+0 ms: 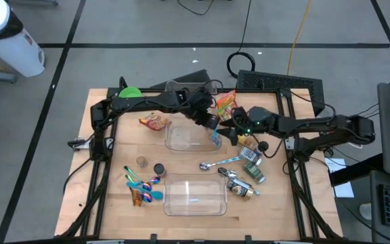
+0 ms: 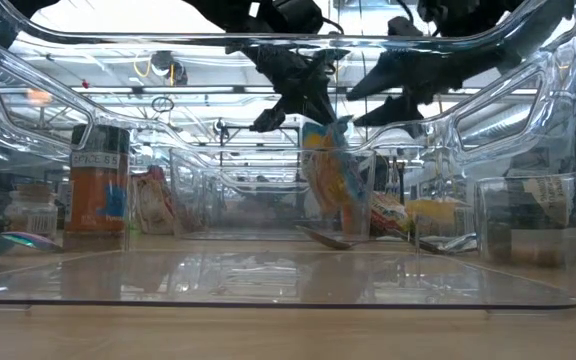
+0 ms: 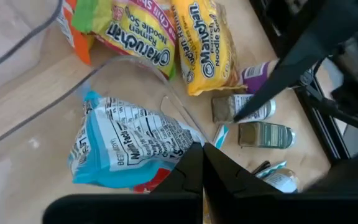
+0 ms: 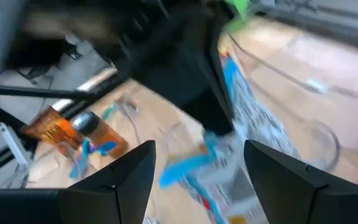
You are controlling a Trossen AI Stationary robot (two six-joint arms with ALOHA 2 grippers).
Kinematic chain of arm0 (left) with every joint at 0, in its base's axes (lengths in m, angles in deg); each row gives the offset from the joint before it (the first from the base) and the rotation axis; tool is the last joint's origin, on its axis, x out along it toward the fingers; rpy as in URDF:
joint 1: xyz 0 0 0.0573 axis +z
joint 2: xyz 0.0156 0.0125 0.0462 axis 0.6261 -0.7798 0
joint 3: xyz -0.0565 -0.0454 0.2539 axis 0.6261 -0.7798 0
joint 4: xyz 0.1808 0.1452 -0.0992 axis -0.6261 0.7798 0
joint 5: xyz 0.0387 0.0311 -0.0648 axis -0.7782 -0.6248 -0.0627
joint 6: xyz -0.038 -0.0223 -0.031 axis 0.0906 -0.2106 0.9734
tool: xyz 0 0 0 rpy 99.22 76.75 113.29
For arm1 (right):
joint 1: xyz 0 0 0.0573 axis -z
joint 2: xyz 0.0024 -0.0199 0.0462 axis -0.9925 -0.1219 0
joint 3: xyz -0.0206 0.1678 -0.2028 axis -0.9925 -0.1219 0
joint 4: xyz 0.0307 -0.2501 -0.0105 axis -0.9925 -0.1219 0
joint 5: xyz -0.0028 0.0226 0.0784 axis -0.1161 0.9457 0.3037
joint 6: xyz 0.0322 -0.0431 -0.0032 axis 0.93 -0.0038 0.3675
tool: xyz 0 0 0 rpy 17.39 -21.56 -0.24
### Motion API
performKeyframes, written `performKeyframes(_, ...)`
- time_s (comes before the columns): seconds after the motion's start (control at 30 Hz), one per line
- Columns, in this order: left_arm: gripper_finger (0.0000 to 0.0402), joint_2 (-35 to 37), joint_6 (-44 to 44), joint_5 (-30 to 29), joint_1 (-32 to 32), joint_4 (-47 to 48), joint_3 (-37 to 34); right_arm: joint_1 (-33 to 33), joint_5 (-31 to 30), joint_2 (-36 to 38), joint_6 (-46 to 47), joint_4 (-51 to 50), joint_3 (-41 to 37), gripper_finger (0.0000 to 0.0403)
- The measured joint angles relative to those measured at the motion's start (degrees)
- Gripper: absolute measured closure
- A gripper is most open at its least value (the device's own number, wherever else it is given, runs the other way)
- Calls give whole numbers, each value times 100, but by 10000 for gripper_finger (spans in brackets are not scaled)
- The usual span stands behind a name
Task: Pick & Place Food Item
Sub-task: Put the blue noodle pack into the middle transparent bin
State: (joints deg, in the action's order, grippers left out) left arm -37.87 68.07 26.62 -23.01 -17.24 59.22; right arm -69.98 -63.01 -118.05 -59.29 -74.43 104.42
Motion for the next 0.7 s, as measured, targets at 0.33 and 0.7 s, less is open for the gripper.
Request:
performKeyframes(0.33,401,-2,102,-88,-9,-61,-2,0,30,-303,322,74,-7,175)
performKeyframes(0.7,401,-2,88,-196,-7,-78,-2,2,264,-303,167,157,-7,286)
